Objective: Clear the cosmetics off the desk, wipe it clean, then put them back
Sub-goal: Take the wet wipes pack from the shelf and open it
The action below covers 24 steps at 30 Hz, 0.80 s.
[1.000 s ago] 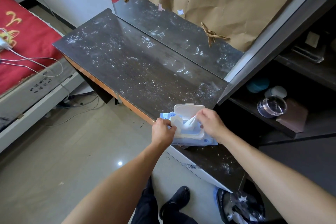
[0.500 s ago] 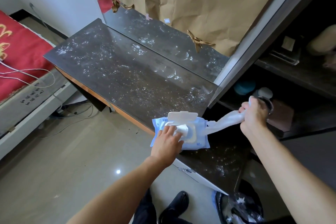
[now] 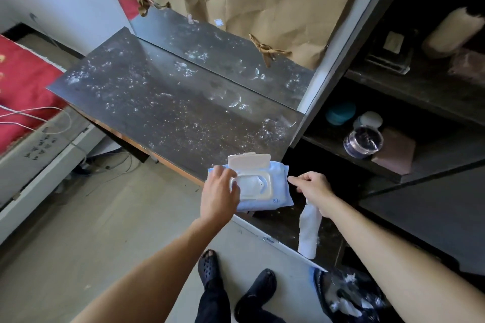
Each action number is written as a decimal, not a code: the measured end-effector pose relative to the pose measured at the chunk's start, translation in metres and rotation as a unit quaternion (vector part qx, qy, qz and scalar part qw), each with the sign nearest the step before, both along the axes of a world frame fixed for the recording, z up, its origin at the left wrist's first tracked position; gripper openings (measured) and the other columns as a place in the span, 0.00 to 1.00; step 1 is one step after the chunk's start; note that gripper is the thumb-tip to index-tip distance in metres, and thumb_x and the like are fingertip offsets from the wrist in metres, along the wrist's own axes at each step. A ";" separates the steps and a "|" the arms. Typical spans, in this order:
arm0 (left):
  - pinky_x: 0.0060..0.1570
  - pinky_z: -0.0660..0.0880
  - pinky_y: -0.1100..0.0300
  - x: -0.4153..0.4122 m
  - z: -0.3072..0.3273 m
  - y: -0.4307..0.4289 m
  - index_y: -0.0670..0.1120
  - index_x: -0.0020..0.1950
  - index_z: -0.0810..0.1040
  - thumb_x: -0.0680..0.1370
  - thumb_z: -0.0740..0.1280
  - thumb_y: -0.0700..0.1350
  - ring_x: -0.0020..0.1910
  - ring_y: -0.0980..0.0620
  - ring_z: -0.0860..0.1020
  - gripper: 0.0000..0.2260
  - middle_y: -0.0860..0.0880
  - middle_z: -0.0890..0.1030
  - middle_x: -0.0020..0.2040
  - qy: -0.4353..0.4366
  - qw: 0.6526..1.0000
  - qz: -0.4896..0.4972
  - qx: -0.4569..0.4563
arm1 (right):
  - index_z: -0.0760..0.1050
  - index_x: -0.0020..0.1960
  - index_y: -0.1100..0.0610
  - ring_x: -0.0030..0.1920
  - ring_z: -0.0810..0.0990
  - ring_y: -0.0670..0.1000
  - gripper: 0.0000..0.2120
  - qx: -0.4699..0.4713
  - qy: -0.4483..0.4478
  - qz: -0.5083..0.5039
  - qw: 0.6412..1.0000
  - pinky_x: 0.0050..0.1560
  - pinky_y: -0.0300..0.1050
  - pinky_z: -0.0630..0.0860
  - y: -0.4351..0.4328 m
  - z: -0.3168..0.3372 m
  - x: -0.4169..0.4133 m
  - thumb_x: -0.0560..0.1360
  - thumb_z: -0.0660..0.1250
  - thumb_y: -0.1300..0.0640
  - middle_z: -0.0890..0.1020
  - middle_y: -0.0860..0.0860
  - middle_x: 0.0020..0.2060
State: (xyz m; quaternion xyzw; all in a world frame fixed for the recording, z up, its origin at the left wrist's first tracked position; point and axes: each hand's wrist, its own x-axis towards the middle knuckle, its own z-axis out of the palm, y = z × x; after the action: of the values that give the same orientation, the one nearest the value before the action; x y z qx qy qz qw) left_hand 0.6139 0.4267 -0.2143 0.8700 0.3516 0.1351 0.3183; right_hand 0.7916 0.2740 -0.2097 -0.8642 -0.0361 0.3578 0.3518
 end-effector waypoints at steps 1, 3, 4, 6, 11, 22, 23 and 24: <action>0.53 0.72 0.51 0.001 0.004 0.008 0.42 0.56 0.76 0.71 0.64 0.35 0.56 0.42 0.72 0.14 0.44 0.73 0.57 -0.014 0.998 0.057 -0.007 | 0.76 0.46 0.56 0.44 0.80 0.52 0.14 -0.011 0.007 0.009 1.000 0.43 0.45 0.75 0.001 -0.005 -0.001 0.70 0.71 0.46 0.81 0.53 0.41; 0.60 0.69 0.52 0.008 0.016 0.024 0.46 0.69 0.69 0.71 0.63 0.33 0.64 0.45 0.67 0.26 0.46 0.68 0.68 0.027 0.998 0.053 -0.015 | 0.77 0.51 0.56 0.48 0.79 0.52 0.17 -0.024 0.030 0.022 0.999 0.47 0.47 0.76 0.003 -0.012 -0.003 0.70 0.70 0.45 0.81 0.53 0.45; 0.62 0.68 0.52 0.012 0.021 0.030 0.48 0.72 0.66 0.71 0.61 0.32 0.66 0.46 0.66 0.30 0.48 0.67 0.71 0.058 0.998 0.012 -0.017 | 0.77 0.53 0.57 0.48 0.80 0.53 0.18 -0.020 0.040 0.021 0.999 0.48 0.48 0.75 0.005 -0.012 -0.004 0.71 0.69 0.45 0.81 0.54 0.46; 0.60 0.70 0.53 0.015 0.030 0.032 0.49 0.69 0.71 0.70 0.56 0.33 0.63 0.46 0.71 0.28 0.49 0.74 0.66 0.096 0.993 -0.074 -0.007 | 0.78 0.51 0.59 0.48 0.81 0.57 0.20 0.002 0.047 -0.002 0.999 0.45 0.47 0.74 0.008 -0.011 -0.003 0.73 0.66 0.42 0.82 0.56 0.47; 0.56 0.72 0.52 -0.020 0.008 0.009 0.48 0.60 0.79 0.67 0.55 0.37 0.62 0.43 0.73 0.25 0.46 0.75 0.66 0.167 0.957 -0.224 0.076 | 0.75 0.46 0.59 0.39 0.76 0.52 0.26 0.000 0.092 0.045 0.995 0.35 0.43 0.68 0.024 0.002 -0.003 0.69 0.66 0.34 0.76 0.52 0.41; 0.61 0.64 0.53 -0.029 0.007 0.002 0.53 0.74 0.60 0.74 0.57 0.37 0.73 0.48 0.58 0.29 0.48 0.53 0.78 0.277 0.911 -0.262 0.156 | 0.69 0.59 0.54 0.52 0.79 0.56 0.34 -0.206 -0.157 0.221 0.940 0.46 0.46 0.74 0.035 -0.004 -0.025 0.65 0.67 0.32 0.79 0.52 0.54; 0.62 0.63 0.53 -0.028 0.008 0.003 0.53 0.74 0.60 0.74 0.57 0.38 0.73 0.48 0.58 0.29 0.48 0.53 0.78 0.284 0.907 -0.269 0.159 | 0.70 0.59 0.54 0.52 0.78 0.56 0.34 -0.218 -0.163 0.233 0.934 0.44 0.45 0.72 0.035 0.001 -0.024 0.64 0.67 0.31 0.78 0.51 0.54; 0.63 0.63 0.53 -0.027 0.008 0.005 0.53 0.74 0.60 0.74 0.58 0.38 0.73 0.48 0.58 0.28 0.48 0.53 0.78 0.290 0.903 -0.275 0.158 | 0.70 0.58 0.54 0.53 0.78 0.56 0.34 -0.228 -0.166 0.240 0.929 0.43 0.45 0.71 0.035 0.007 -0.022 0.63 0.68 0.31 0.78 0.51 0.54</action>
State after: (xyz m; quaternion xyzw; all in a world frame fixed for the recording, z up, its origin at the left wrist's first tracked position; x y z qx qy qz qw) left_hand 0.5864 0.4314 -0.2059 0.9717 0.1489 -0.1622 0.0856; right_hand 0.7701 0.3094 -0.2031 -0.9337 -0.2175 0.2817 0.0385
